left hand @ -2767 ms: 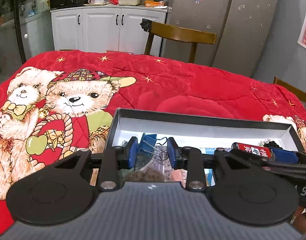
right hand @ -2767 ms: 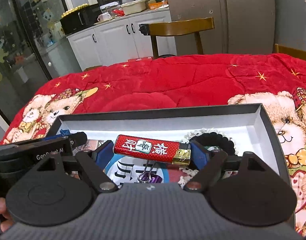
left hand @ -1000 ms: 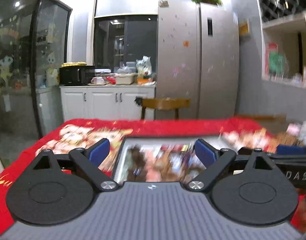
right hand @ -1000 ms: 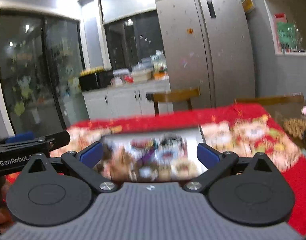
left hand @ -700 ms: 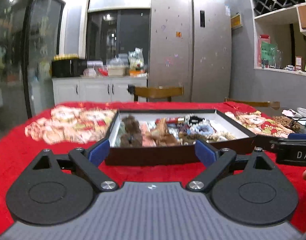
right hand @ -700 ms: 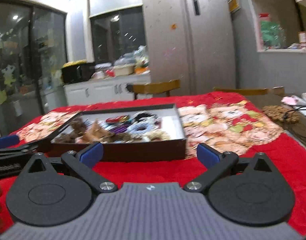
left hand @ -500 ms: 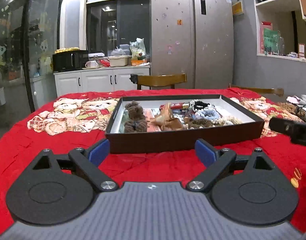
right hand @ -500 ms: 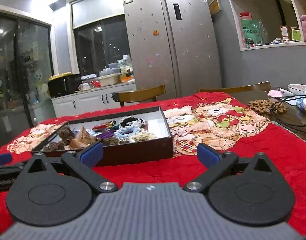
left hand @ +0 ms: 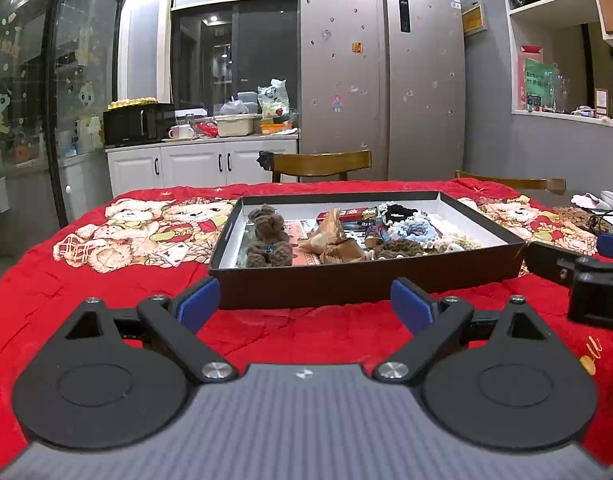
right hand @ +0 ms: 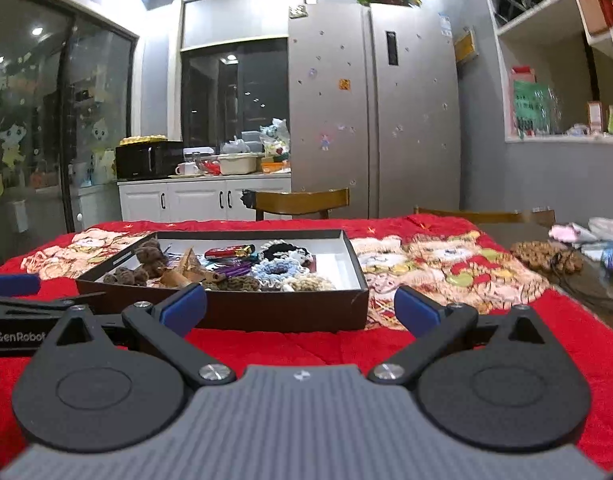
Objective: Organize objects
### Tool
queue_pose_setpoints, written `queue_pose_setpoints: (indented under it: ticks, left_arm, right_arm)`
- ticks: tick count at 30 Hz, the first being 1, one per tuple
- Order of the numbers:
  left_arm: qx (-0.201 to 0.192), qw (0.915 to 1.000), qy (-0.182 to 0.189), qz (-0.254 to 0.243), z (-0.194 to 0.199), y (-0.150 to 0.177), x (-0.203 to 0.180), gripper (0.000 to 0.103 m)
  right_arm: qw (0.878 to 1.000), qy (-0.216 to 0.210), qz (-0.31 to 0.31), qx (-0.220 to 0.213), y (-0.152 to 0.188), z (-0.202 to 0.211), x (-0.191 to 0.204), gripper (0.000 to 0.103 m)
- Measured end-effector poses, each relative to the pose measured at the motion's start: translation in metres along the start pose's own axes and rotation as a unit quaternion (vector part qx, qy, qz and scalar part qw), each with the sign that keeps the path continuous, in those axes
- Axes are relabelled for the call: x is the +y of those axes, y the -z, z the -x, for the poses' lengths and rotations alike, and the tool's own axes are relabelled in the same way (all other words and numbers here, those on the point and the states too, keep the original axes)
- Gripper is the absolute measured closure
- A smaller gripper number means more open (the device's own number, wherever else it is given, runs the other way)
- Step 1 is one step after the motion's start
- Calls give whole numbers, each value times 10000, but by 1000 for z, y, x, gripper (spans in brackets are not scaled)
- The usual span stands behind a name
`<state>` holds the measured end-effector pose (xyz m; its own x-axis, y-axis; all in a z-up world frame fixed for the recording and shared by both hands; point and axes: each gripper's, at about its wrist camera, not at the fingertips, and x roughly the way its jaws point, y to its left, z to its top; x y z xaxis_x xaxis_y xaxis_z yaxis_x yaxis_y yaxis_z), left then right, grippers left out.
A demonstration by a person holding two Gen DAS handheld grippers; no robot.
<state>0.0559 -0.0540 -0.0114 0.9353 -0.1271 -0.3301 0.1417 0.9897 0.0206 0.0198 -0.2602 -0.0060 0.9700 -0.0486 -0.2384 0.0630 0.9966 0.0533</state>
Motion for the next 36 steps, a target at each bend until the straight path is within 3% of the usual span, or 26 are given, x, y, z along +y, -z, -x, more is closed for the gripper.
queue_pose_setpoints:
  ticks: [11,36]
  left_arm:
    - [353,9991,114,225,-9,2,7,8]
    - [522,9982,30,308,-15,3,10,7]
  right_arm:
    - [9998,-154,-76,101,1,-1,-4,0]
    - [9996,-154,-98,212,0,-6,-4,0]
